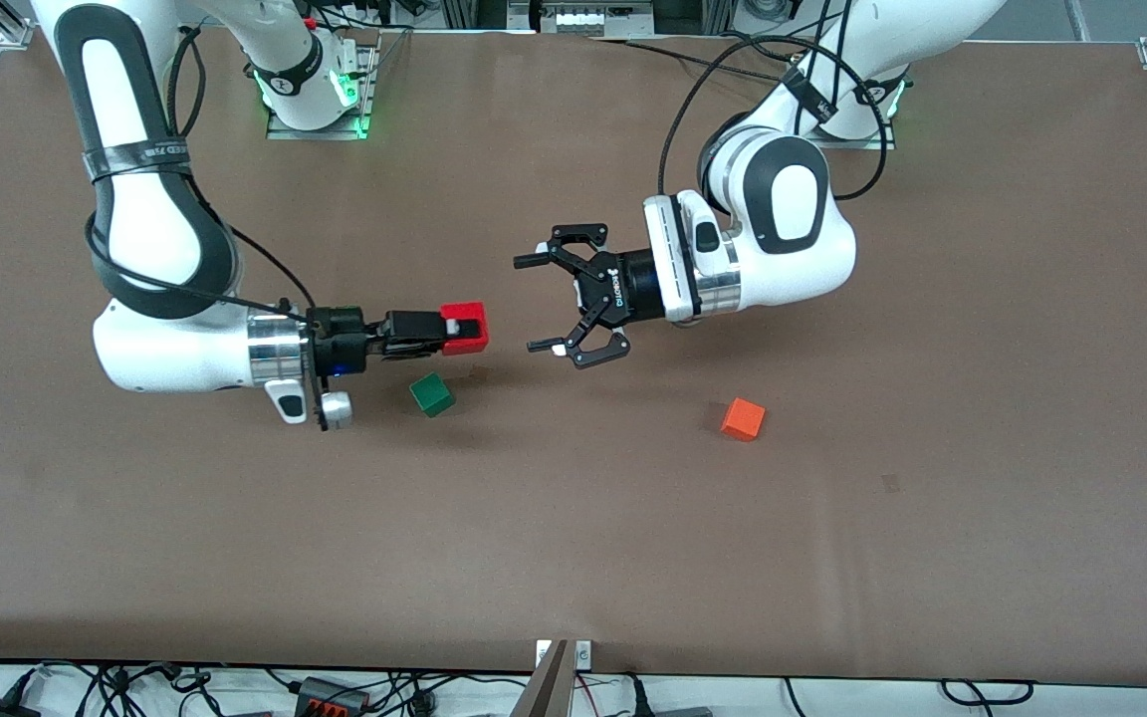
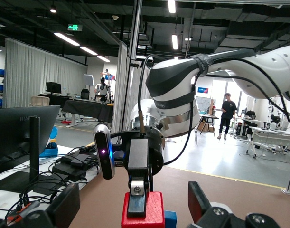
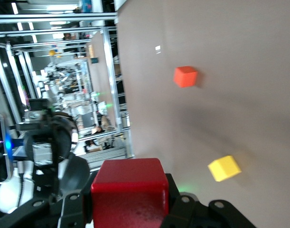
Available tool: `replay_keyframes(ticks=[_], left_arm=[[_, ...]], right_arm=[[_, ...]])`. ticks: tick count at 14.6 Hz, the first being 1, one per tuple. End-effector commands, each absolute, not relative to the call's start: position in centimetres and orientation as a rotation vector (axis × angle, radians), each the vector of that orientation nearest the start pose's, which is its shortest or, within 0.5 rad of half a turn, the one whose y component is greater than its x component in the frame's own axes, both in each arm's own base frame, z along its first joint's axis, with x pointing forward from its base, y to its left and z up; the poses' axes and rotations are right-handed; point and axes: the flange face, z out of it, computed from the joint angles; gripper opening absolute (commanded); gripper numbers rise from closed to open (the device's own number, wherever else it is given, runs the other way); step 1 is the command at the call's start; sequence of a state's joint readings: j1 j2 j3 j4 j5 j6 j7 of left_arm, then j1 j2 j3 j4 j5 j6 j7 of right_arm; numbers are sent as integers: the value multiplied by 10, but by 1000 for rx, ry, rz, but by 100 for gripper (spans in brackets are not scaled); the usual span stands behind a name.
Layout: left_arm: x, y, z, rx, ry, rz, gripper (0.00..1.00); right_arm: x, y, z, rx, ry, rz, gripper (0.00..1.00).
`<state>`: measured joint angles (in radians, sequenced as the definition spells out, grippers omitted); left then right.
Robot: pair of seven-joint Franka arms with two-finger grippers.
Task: Pass red block to right arm, stack on blue
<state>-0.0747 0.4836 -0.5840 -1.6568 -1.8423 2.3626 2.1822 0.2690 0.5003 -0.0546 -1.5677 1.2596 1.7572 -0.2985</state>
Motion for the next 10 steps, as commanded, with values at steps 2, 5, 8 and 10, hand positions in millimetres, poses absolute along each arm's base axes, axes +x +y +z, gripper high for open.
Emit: replay_keyframes(ticks=[2, 5, 8, 10], left_arm=[[610, -346, 413, 1309, -1152, 1237, 100], [624, -302, 413, 1306, -1266, 1068, 100], [632, -272, 426, 1334, -1330, 877, 100], [630, -261, 428, 1351, -1328, 762, 100]], right_arm=[[642, 188, 353, -2123, -71, 290, 0], [633, 125, 338, -2280, -95, 347, 0], [633, 59, 325, -2502, -124, 384, 0], [628, 18, 311, -2638, -106, 401, 0]])
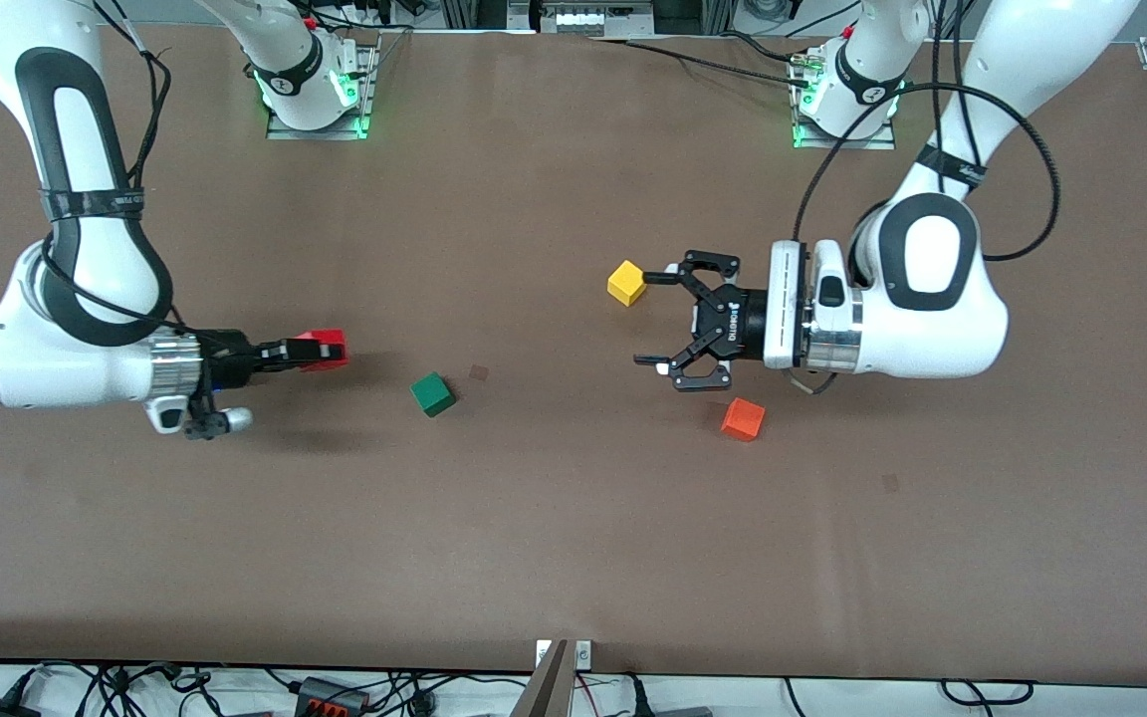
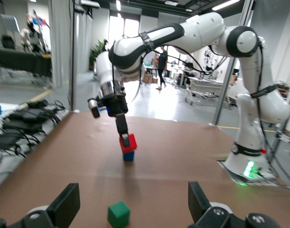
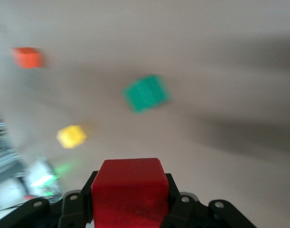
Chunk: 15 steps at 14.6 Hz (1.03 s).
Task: Pass red block to right arm, stack on blue
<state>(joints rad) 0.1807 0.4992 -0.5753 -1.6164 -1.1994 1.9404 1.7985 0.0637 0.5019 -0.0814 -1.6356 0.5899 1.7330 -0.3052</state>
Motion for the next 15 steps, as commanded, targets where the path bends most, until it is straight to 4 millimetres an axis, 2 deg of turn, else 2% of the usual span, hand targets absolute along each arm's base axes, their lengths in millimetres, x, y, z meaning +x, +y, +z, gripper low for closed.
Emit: replay_keyframes(ticks=[1, 2, 4, 7, 10, 11, 12, 13, 15], left_arm=[[627, -254, 426, 1362, -1335, 687, 100], [625, -246, 423, 1382, -1345, 616, 100], [622, -236, 428, 1442, -1399, 463, 100], [617, -228, 435, 1629, -1409, 179, 100], [611, -219, 446, 1772, -1370, -30, 100], [608, -213, 453, 1841, -1363, -96, 100], [601, -208, 471, 1923, -1345, -144, 100], [599, -200, 475, 2016, -1290, -213, 100], [588, -187, 499, 2252, -1208, -297, 100]], right_arm=[[624, 3, 305, -2690, -100, 408, 0], [621, -10, 300, -2752, -112, 413, 0], [616, -25, 292, -2877, -170, 399, 0], [616, -47, 286, -3026, -239, 304, 0], [617, -52, 286, -3156, -366, 165, 0], [612, -52, 284, -3165, -351, 142, 0], [606, -53, 278, -3172, -308, 129, 0], [602, -51, 273, -3181, -268, 109, 0], [601, -50, 269, -3192, -197, 93, 0]])
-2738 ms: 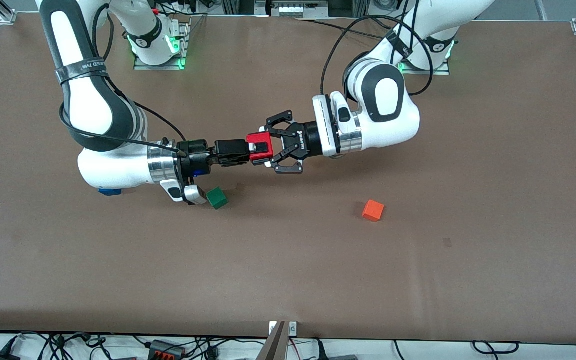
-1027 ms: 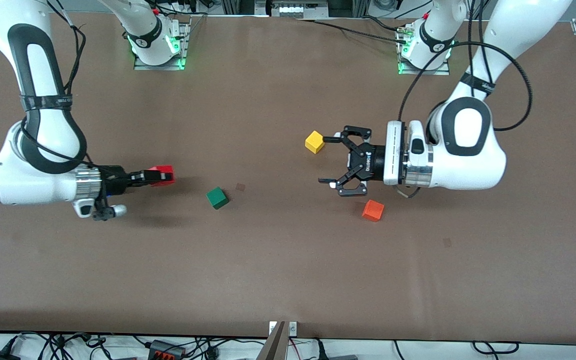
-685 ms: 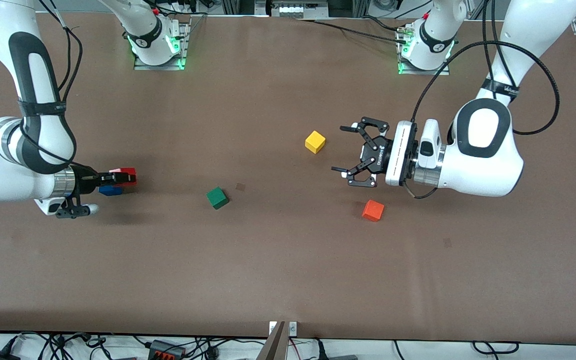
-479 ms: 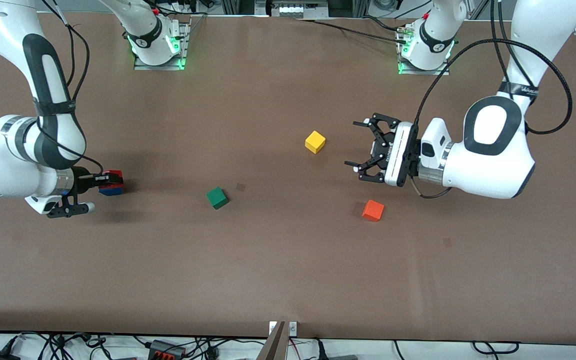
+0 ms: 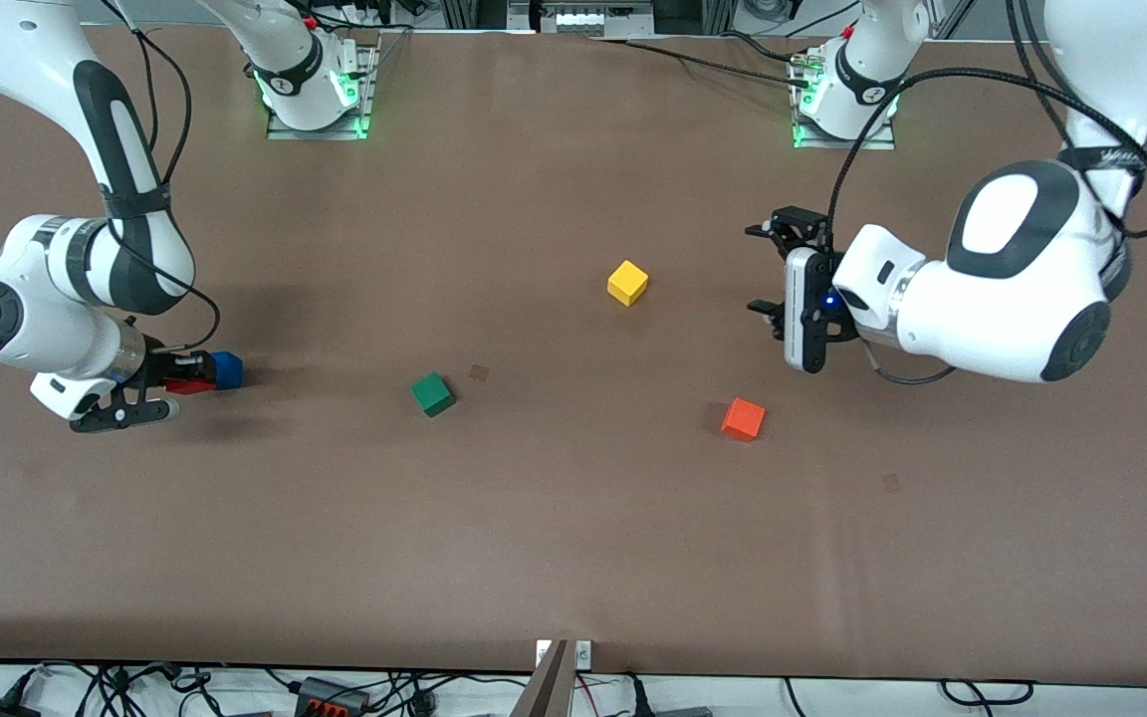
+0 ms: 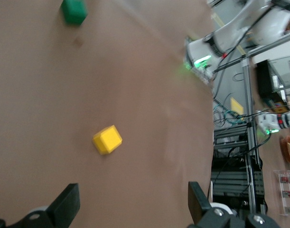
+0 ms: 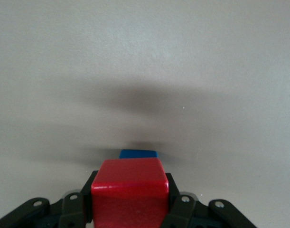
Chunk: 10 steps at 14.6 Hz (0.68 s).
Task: Pass red block to right arm, stack on blue
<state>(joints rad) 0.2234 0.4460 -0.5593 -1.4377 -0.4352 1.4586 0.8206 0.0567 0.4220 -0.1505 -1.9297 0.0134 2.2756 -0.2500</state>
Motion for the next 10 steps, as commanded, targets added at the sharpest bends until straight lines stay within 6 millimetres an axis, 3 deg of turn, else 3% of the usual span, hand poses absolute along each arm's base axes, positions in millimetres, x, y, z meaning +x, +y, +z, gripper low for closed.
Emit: replay_keyframes(ticks=[1, 5, 6, 10], left_arm=[[587, -180, 498, 2344, -1135, -347, 100], [573, -127, 511, 2660, -1059, -415, 100], [573, -104, 521, 2761, -1043, -387, 100], [542, -82, 556, 3040, -739, -197, 100]], right_arm=[[601, -50, 269, -3192, -195, 95, 0], [596, -49, 264, -3196, -135, 108, 0], [597, -45, 264, -3202, -123, 108, 0], [594, -45, 261, -3219, -128, 123, 0]])
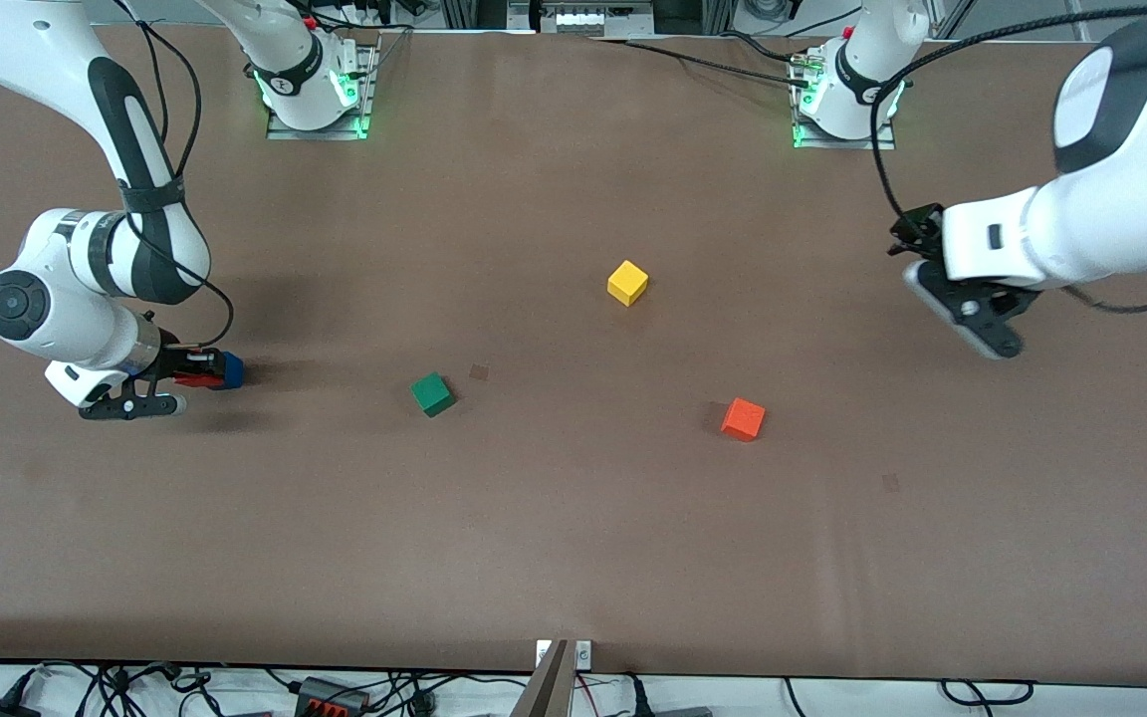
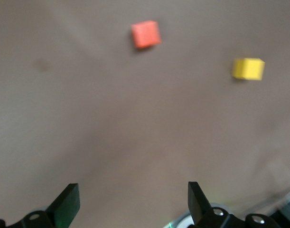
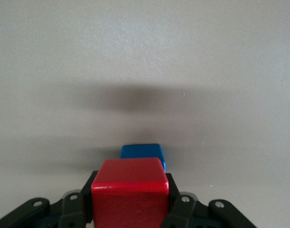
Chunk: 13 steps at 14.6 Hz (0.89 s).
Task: Pass red block to right arm, stack on blue
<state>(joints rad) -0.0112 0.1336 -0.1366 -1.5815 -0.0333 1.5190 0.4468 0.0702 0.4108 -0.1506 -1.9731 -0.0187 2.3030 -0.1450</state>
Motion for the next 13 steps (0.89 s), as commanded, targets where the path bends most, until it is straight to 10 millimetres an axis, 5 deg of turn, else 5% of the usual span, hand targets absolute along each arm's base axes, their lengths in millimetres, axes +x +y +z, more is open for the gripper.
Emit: replay_keyframes(ticks=[1, 8, 13], left_arm=[[537, -79, 560, -3070, 651, 184, 100], [537, -41, 590, -3144, 26, 44, 100], [540, -23, 624, -3067, -65, -46, 100]], right_arm=[[593, -47, 259, -3224, -132, 132, 0], [591, -51, 254, -3252, -119, 153, 0], [592, -50, 247, -3253, -96, 157, 0]])
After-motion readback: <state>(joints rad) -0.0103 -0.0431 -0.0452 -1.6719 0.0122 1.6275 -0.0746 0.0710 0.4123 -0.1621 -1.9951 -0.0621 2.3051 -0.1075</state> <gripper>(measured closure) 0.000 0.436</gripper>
